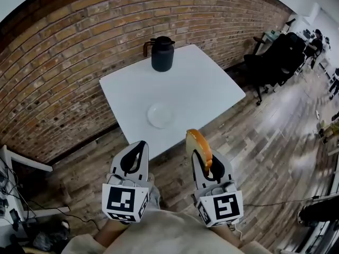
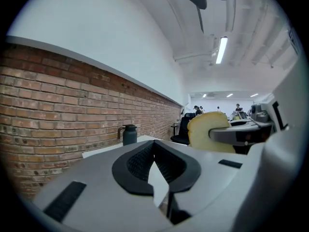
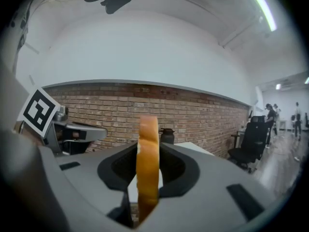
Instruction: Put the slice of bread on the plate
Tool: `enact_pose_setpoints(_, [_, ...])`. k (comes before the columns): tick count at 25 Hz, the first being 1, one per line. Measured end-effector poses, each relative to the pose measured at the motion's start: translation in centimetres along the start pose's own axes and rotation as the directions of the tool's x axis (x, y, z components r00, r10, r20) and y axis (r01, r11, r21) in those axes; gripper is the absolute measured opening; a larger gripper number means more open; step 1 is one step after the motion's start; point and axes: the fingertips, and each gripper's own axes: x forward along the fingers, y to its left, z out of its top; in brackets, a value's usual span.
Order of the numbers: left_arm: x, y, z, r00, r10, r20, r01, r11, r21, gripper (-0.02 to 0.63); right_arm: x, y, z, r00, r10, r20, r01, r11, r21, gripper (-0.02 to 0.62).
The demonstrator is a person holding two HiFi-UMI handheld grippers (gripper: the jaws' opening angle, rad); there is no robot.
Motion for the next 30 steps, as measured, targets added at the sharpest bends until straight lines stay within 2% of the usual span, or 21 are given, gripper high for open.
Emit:
enact_pose_setpoints(12, [10.4, 5.3, 1.1, 0.991, -0.119, -0.062, 0.120, 0.993, 0.003, 0.011, 11.1, -2.8, 1.1, 0.996, -0.068, -0.055, 0.070, 0.997, 0.026, 0.098])
enact_pose_setpoints(19, [14.3, 6.8, 1.3, 0.977, -0.200, -0.069, 0.202, 0.979, 0.015, 0.011, 14.8, -3.5, 1.7, 0.990, -0.130, -0.053, 0.132, 0.991, 0.033, 0.098])
enact_pose_setpoints(24, [14.7, 7.0, 0.7, 0.975, -0.211, -0.074, 0.211, 0.977, -0.006, 0.009, 15.0, -3.6, 0.8, 0.987, -0.141, -0.082, 0.145, 0.989, 0.038, 0.098])
enact_pose_setpoints(30, [14.4, 7.6, 0.4, 0.979, -0.187, -0.084, 0.186, 0.982, -0.015, 0.011, 15.6, -3.5, 1.1, 0.990, -0.120, -0.081, 0.123, 0.992, 0.036, 0.098])
